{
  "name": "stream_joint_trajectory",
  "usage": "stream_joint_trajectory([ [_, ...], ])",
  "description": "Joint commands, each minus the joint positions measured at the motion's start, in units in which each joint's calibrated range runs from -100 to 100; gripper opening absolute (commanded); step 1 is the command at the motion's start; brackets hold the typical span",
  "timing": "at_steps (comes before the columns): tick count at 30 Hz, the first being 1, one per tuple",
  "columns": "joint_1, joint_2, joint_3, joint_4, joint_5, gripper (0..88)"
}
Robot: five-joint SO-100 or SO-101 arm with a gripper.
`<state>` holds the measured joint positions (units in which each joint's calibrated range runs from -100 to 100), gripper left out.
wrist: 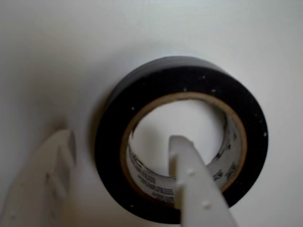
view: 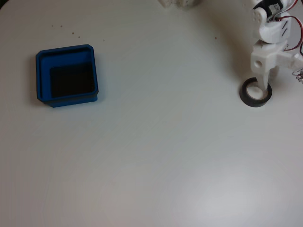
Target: Pick the black tape roll and drop it in the blue box
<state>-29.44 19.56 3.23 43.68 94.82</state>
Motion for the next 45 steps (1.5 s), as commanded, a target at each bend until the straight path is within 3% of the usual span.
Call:
stream_joint_trajectory([
  [1, 0.1, 0.1, -3.4, -0.4, 0.3, 18.1],
  [45, 0.0, 1.4, -2.9, 0.1, 0.3, 18.1],
])
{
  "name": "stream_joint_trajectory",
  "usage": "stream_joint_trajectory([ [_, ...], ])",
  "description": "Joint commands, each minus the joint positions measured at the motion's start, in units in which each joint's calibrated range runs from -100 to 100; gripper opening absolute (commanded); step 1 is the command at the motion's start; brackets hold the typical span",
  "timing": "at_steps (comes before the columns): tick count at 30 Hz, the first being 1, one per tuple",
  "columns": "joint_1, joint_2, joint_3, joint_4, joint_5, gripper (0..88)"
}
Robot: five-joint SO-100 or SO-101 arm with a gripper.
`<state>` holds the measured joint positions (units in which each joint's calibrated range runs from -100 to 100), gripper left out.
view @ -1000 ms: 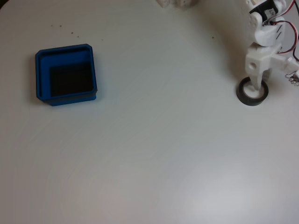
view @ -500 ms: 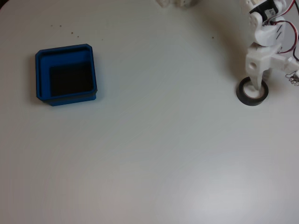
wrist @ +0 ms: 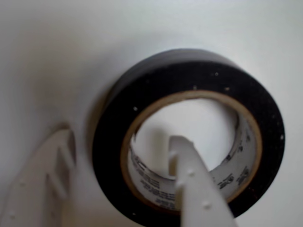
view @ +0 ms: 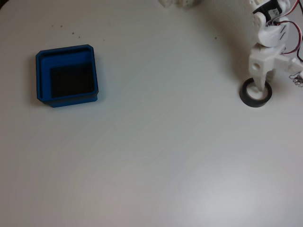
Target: Pick the black tape roll and drop it in the blue box
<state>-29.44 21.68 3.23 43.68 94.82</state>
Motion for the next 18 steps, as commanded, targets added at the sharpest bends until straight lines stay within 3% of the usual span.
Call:
stream_joint_trajectory([
  [1, 0.0, -0.6, -2.9, 0.1, 0.3, 18.1],
  [18, 0.1, 1.7, -2.9, 0.1, 0.3, 18.1],
])
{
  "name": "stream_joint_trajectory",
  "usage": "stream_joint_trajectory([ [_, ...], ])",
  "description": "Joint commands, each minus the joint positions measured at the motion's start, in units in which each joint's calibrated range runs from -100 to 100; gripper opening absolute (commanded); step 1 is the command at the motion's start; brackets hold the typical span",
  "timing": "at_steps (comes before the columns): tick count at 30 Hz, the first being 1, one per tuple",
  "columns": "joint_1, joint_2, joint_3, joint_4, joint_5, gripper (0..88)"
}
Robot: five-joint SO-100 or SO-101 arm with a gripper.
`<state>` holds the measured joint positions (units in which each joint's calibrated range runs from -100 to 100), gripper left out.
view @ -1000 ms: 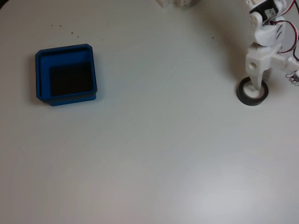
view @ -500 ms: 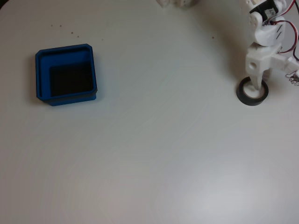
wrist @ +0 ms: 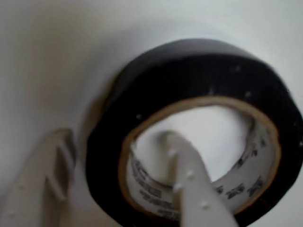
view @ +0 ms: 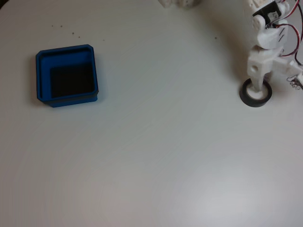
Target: Pick the black tape roll and drop it in the blue box
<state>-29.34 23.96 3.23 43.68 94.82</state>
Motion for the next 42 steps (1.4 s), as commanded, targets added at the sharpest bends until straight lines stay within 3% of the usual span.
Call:
stream_joint_trajectory([
  [1, 0.0, -0.6, -2.9, 0.1, 0.3, 18.1],
  [23, 0.1, -1.1, -3.2, 0.1, -0.3, 17.0],
  [33, 0.2, -1.1, -3.1, 0.1, -0.3, 4.1],
  [42, 0.3, -1.1, -3.3, 0.1, -0.4, 2.7],
])
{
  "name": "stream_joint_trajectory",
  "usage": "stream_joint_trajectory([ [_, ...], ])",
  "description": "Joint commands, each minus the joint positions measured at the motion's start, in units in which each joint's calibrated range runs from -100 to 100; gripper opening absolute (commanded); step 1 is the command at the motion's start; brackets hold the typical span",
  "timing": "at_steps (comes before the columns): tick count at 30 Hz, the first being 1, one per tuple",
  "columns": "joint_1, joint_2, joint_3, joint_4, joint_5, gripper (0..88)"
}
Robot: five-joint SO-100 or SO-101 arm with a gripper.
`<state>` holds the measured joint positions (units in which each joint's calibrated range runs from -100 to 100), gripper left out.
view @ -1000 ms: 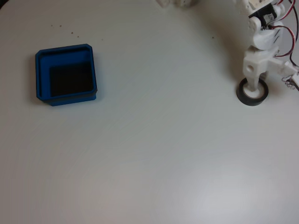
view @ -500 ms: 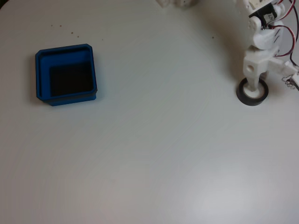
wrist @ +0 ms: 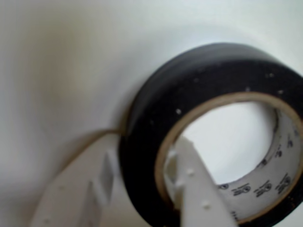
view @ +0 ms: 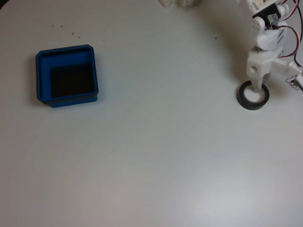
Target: Pick the black tape roll and drop it in the blue box
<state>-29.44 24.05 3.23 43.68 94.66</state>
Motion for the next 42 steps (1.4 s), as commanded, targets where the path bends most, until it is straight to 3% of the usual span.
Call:
stream_joint_trajectory([
  [1, 0.4, -1.1, -3.3, 0.1, -0.3, 2.6],
  [30, 0.5, -6.9, -3.0, 0.3, -0.3, 1.5],
  [42, 0.3, -19.8, -2.8, 0.4, -0.3, 1.6],
])
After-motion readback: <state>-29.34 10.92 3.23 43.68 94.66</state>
